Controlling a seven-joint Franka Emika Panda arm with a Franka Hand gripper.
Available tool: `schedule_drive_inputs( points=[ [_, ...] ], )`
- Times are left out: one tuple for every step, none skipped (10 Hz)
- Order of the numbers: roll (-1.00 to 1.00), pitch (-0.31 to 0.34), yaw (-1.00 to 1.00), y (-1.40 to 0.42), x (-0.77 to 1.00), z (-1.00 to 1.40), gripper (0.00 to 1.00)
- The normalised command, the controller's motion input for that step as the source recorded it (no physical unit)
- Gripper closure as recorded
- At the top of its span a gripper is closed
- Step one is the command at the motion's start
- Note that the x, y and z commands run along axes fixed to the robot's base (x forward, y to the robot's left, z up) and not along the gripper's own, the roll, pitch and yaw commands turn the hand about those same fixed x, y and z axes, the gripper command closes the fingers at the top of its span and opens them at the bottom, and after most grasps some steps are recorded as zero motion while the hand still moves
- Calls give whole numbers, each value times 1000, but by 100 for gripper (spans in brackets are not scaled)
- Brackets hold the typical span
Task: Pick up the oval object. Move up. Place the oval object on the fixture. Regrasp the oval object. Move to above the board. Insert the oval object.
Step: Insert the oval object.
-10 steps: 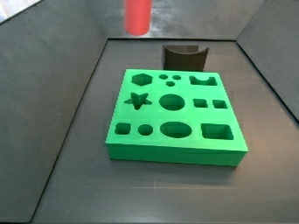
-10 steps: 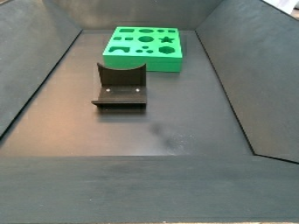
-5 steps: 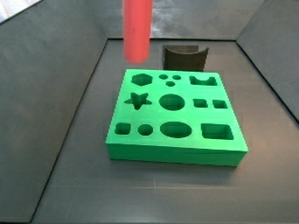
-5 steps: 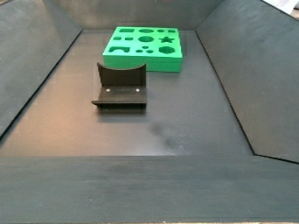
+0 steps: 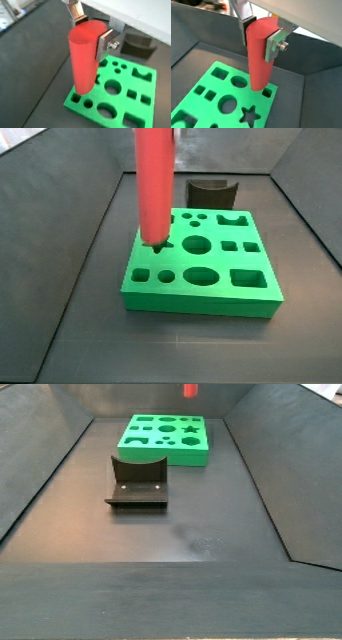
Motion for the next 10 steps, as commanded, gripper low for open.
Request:
schedule_drive_inputs(
  points=[
    [190,374,-103,-237,403,-14,100],
    [50,314,-143,-123,526,0,100],
    [107,147,-300,0,500,23,100],
    [51,80,-309,0,434,111,100],
    [71,69,-414,77,537,123,100],
    [76,44,-431,80,543,126,100],
    [99,39,-454,123,520,80,100],
    [104,20,-466,123,537,34,100],
    [109,0,-643,154,391,0,100],
    [140,-59,-763,117,323,0,100]
  ],
)
